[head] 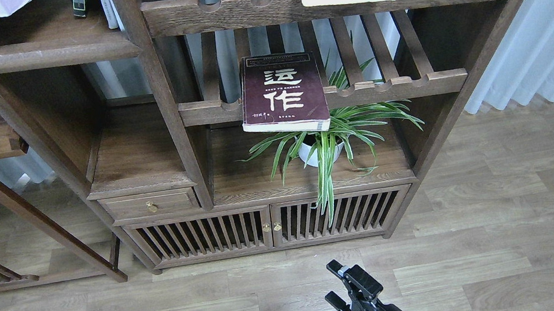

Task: Organize books on shelf
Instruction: 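Release the white book and withdraw the left gripper from the shelf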

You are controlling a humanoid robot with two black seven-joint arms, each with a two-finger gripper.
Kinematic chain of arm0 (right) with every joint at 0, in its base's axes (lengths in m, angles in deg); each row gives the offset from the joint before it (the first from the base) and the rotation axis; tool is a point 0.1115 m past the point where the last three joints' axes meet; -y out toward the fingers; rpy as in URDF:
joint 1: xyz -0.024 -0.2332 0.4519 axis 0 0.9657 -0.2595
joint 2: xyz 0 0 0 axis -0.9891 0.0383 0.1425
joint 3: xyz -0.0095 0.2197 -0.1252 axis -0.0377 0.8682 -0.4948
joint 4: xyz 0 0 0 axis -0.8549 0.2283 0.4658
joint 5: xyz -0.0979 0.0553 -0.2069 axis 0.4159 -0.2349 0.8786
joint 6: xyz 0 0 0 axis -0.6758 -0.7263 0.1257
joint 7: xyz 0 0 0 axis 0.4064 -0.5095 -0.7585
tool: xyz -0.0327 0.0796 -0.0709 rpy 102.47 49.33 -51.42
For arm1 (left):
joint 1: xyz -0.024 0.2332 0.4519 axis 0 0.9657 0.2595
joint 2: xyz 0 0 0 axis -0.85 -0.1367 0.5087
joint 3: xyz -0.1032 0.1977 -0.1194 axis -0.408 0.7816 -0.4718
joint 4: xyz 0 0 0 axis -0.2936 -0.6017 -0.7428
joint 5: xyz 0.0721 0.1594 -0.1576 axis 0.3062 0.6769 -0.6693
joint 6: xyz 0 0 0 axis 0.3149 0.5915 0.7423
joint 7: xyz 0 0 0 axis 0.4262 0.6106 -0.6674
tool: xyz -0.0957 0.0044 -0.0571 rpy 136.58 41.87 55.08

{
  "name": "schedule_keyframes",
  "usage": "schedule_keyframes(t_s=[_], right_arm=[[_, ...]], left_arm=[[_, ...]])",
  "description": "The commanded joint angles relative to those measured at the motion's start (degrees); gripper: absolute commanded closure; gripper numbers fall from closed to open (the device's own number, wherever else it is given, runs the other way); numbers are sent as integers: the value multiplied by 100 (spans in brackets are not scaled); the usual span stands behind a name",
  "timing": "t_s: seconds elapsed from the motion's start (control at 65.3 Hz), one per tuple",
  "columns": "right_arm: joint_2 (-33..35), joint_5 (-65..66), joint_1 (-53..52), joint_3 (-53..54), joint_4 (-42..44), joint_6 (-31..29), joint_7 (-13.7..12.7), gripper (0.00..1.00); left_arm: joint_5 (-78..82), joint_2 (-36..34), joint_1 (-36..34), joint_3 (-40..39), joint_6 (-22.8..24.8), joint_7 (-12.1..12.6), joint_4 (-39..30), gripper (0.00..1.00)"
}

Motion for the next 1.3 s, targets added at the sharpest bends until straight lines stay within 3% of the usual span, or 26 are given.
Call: schedule_keyframes(t_s=[0.0,0.199,0.383,0.628,0.659,0.705,0.72,0.735,0.751,0.766,0.781,0.965,1.179,1.287], right_arm=[[0,-5,0,0,0,0,21,1],[0,-5,-53,0,-9,0,38,2],[0,4,-141,-9,-61,0,126,2],[0,-40,-141,-9,-176,0,135,2],[0,-40,-141,-9,-176,0,135,2],[0,-40,-141,-9,-176,0,135,2],[0,-40,-141,-9,-176,0,135,2],[0,-40,-115,-9,-184,0,135,2],[0,-40,-115,-9,-184,0,135,2],[0,-40,-97,-9,-184,0,135,2],[0,-40,-97,0,-184,0,135,2],[0,-154,-71,0,-176,0,161,2],[0,-181,-88,0,-176,0,179,2],[0,-181,-88,0,-176,0,179,2]], left_arm=[[62,125,-69,71,-1,-71,256,94],[36,459,-587,484,-85,-747,1108,94],[-209,907,-1045,581,-374,-1003,2013,94],[-964,1443,-1045,678,-998,-1407,2839,92],[-1062,1487,-1036,704,-1025,-1460,2902,89],[-1299,1619,-1010,792,-1087,-1548,2981,68],[-1361,1637,-1010,827,-1104,-1556,2989,58],[-1501,1724,-1001,984,-1174,-1600,2981,24],[-1528,1733,-1001,1012,-1183,-1609,2981,18],[-1598,1768,-1001,1082,-1218,-1609,2972,3],[-1625,1786,-1001,1100,-1227,-1618,2981,1],[-2328,1778,-913,1214,-1069,-1644,2753,0],[-3049,1470,-386,1144,-612,-1671,1733,0],[-3066,1189,27,1135,-533,-2013,1021,0]])
